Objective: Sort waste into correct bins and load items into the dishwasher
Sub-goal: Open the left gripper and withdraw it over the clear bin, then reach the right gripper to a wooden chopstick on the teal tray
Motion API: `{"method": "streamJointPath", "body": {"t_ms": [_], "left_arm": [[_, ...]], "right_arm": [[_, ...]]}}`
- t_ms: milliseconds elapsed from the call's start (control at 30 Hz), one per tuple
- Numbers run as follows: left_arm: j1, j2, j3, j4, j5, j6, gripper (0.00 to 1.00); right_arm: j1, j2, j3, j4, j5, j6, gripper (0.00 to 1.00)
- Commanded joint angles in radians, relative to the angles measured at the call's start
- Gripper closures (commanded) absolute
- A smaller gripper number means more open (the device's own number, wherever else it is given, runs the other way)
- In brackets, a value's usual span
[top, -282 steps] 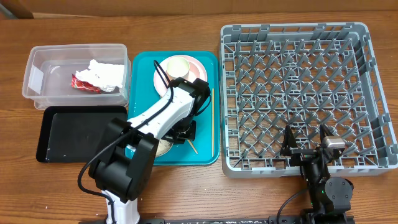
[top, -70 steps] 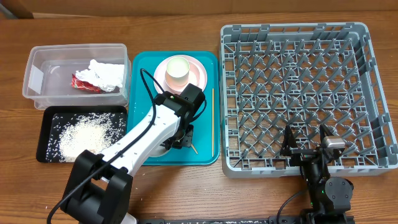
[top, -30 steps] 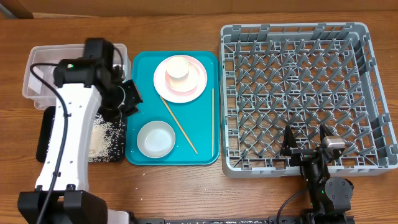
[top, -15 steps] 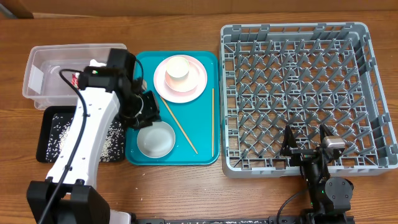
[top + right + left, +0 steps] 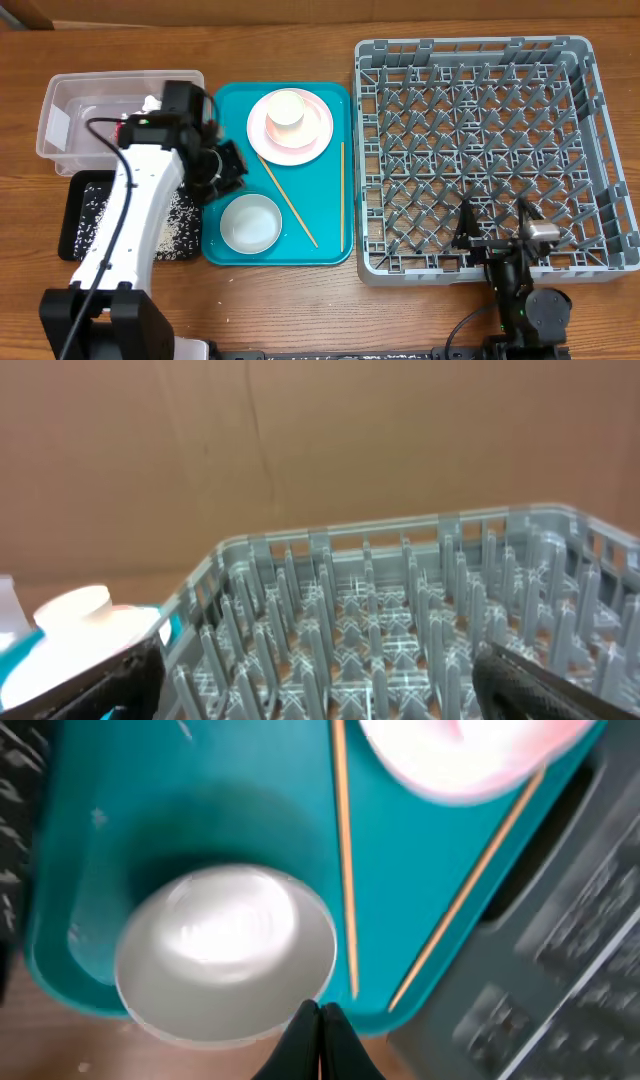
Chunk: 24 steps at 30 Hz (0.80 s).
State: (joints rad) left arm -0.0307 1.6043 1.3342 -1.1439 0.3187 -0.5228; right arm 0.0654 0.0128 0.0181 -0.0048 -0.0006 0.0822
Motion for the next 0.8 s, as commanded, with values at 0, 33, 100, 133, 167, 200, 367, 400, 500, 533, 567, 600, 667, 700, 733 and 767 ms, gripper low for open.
{"method": "streamJointPath", "body": {"t_ms": [0, 33, 100, 133, 167, 200, 367, 400, 500, 533, 567, 600, 667, 700, 733, 767], "left_arm": [[0.069, -0.008, 0.002, 0.063, 0.046, -0.123, 0.95], [0.082, -0.008, 0.002, 0.093, 0.082, -0.133, 0.94], [0.099, -0.008, 0.002, 0.153, 0.159, -0.132, 0.93], [0.105, -0.008, 0.002, 0.182, 0.194, -0.132, 0.95], [0.109, -0.008, 0.002, 0.203, 0.211, -0.132, 0.96], [0.114, -0.008, 0.003, 0.224, 0.223, -0.131, 0.96], [0.161, -0.009, 0.006, 0.259, 0.260, -0.129, 0.96], [0.175, -0.010, 0.008, 0.259, 0.285, -0.128, 0.96], [0.233, -0.010, 0.016, 0.259, 0.420, -0.128, 0.96], [0.253, -0.010, 0.017, 0.260, 0.475, -0.128, 0.96], [0.270, -0.010, 0.018, 0.263, 0.523, -0.128, 0.96], [0.290, -0.010, 0.018, 0.264, 0.584, -0.129, 0.92], [0.322, -0.010, 0.018, 0.259, 0.654, -0.129, 0.83], [0.332, -0.010, 0.018, 0.255, 0.653, -0.128, 0.76], [0.347, -0.010, 0.018, 0.251, 0.651, -0.129, 0.66], [0.351, -0.010, 0.018, 0.251, 0.651, -0.128, 0.64]], "right_arm": [[-0.004, -0.010, -0.010, 0.085, -0.096, 0.007, 0.00], [-0.004, -0.010, -0.010, 0.104, -0.126, 0.007, 0.00], [-0.004, -0.010, 0.001, 0.112, -0.163, 0.008, 0.00], [-0.004, -0.010, 0.018, 0.093, -0.171, 0.009, 0.00], [-0.004, -0.009, 0.036, 0.069, -0.169, 0.019, 0.00], [-0.004, -0.004, 0.065, 0.040, -0.170, 0.023, 0.00], [-0.004, 0.111, 0.291, -0.126, -0.177, 0.023, 0.00], [-0.004, 0.150, 0.348, -0.162, -0.182, 0.023, 0.00], [-0.004, 0.330, 0.578, -0.305, -0.226, 0.023, 0.00], [-0.004, 0.392, 0.650, -0.355, -0.243, 0.023, 0.00], [-0.004, 0.455, 0.719, -0.406, -0.266, 0.023, 0.00], [-0.004, 0.535, 0.807, -0.472, -0.301, 0.025, 0.00], [0.002, 0.688, 0.966, -0.597, -0.370, 0.055, 0.00], [0.007, 0.747, 1.022, -0.645, -0.390, 0.078, 0.00], [0.026, 0.874, 1.130, -0.735, -0.441, 0.106, 0.01], [0.038, 0.938, 1.172, -0.766, -0.480, 0.110, 0.00]]}}
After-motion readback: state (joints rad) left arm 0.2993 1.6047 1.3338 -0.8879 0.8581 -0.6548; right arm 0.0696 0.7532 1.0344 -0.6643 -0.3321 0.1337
